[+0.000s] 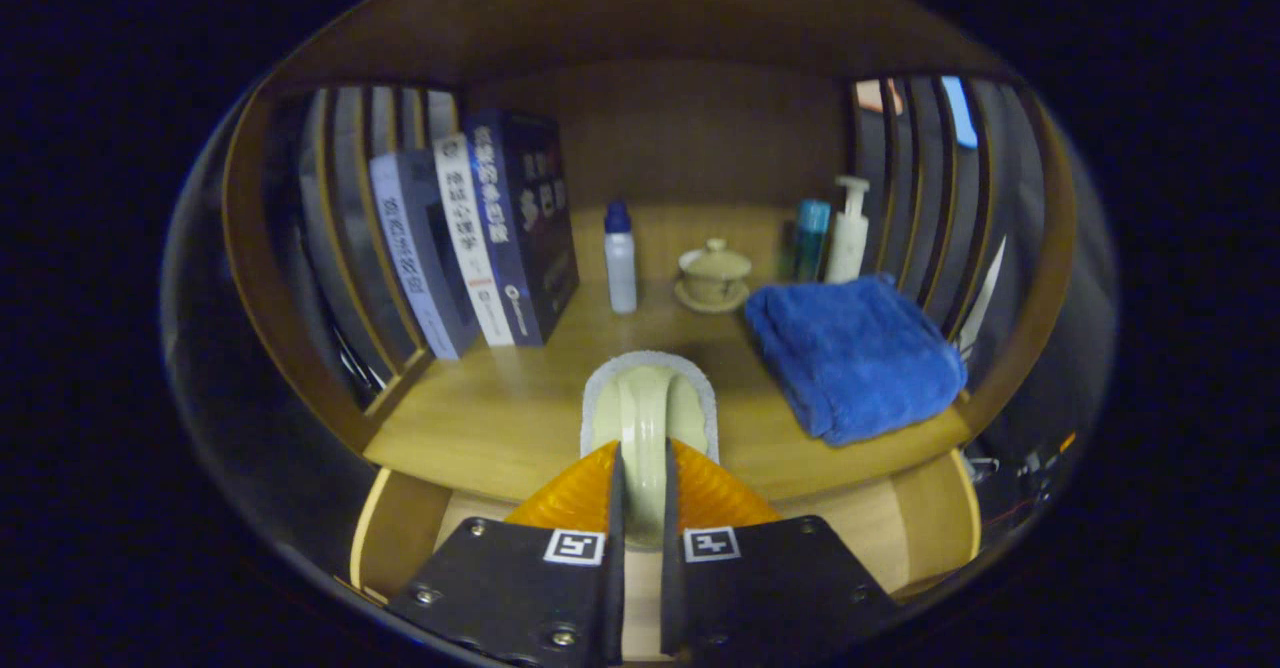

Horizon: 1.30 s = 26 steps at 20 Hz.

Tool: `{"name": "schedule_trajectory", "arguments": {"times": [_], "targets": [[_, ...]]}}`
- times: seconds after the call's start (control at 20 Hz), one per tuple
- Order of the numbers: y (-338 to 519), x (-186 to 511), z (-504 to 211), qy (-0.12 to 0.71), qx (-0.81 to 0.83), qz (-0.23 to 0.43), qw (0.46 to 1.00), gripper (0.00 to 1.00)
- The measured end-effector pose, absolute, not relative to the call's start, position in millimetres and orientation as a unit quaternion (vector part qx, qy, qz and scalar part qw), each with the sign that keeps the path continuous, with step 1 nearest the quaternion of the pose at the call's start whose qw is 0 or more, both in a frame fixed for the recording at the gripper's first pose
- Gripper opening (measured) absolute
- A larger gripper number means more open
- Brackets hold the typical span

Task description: Pull open the drawer, take out the items inside it, and place them on the countertop above the cabinet.

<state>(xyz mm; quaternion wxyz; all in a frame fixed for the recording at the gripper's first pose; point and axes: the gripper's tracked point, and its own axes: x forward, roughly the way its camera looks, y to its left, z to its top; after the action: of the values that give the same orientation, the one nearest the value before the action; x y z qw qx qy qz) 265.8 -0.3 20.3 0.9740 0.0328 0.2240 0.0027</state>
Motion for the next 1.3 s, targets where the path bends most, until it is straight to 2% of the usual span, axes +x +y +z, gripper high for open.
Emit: {"name": "schedule_trajectory", "arguments": {"times": [0.2,0.35,1.2,1.3], "targets": [[-1,302,11,0.197,0.045,0.039,0.979,0.22],[-3,322,14,0.178,0.058,0.041,0.982,0.22],[-7,362,16,0.146,0.044,-0.023,0.988,0.22],[-8,360,18,0.142,0.048,-0.030,0.988,0.27]]}}
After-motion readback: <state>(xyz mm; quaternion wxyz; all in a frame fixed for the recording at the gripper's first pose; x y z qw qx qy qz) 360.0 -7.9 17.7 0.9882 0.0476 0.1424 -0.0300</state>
